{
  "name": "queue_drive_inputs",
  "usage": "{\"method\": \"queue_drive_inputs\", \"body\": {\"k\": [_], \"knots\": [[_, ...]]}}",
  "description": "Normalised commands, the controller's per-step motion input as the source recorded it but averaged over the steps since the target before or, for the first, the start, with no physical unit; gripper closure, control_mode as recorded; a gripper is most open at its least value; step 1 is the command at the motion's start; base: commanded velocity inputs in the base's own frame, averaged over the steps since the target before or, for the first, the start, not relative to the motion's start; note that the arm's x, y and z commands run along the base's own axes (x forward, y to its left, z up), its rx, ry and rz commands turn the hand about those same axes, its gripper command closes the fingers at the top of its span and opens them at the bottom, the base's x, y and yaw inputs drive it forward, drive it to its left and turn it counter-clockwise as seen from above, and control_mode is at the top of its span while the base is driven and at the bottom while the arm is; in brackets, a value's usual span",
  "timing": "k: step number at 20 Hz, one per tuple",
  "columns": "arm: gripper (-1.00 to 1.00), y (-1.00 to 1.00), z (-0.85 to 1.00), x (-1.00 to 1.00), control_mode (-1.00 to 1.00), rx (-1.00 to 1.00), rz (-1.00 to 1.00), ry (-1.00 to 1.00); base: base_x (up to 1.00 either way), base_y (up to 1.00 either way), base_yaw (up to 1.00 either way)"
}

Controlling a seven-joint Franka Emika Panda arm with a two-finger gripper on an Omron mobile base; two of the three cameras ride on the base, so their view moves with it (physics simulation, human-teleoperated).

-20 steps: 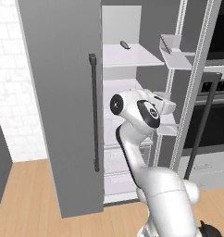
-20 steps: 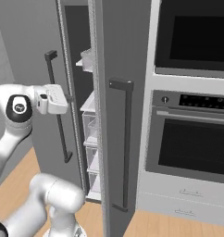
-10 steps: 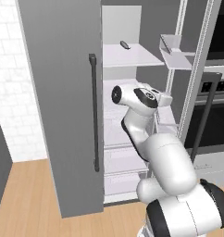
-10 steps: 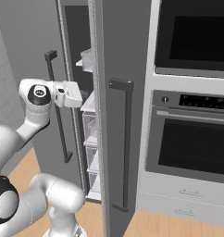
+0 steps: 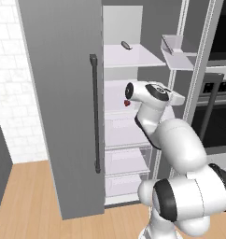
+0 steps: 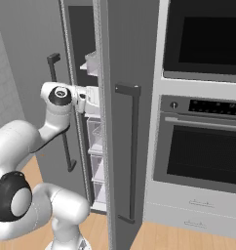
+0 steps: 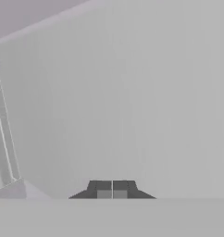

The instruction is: Take the strawberry from the fridge and place it on top of the pancake, located on the dining counter.

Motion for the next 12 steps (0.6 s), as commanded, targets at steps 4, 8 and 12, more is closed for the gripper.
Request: {"method": "queue_drive_inputs", "body": {"k": [4,8,12], "knots": [[1.0,-0.79,-0.02,0.0,-1.0,0.0,-0.11,0.0,0.0,0.0,0.0],[1.0,-0.86,-0.01,-0.34,-1.0,0.0,-0.12,0.0,0.0,0.0,0.0],[1.0,-1.0,-0.04,-0.92,-1.0,0.02,-0.15,0.0,0.0,0.0,0.0]]}}
